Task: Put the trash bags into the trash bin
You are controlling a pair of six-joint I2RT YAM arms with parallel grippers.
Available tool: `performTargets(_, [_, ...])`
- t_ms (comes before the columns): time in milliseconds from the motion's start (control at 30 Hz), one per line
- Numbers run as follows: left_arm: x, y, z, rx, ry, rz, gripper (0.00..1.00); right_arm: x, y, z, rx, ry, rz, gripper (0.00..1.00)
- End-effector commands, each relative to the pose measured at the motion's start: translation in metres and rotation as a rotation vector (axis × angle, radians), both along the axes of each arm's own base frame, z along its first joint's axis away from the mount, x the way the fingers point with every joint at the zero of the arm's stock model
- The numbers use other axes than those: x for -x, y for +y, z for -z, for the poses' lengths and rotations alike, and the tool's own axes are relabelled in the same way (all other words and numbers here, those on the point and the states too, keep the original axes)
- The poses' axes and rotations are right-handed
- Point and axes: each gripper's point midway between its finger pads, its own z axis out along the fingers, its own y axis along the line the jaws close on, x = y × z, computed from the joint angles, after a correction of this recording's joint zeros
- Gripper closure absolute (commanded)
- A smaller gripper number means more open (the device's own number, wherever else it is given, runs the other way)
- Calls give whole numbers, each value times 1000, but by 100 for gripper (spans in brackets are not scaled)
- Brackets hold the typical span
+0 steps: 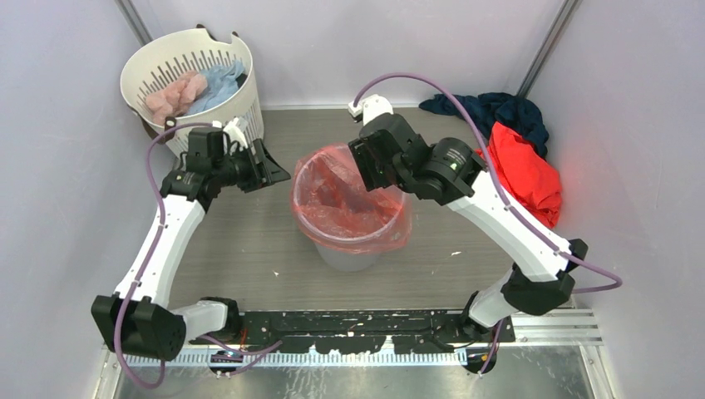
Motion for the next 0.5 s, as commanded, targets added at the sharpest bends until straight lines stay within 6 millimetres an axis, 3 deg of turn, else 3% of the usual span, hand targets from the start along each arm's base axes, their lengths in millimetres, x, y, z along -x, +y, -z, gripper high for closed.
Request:
performTargets(0, [15,0,-19,17,-76,17,43,-9,14,-13,-16,-47,-40,45])
performTargets(167, [29,3,-17,6,-85,21,43,-11,31,0,-4,-15,-80,46])
performTargets(467, [33,2,-16,5,-86,41,43,-7,39,13,58,-12,-127,45])
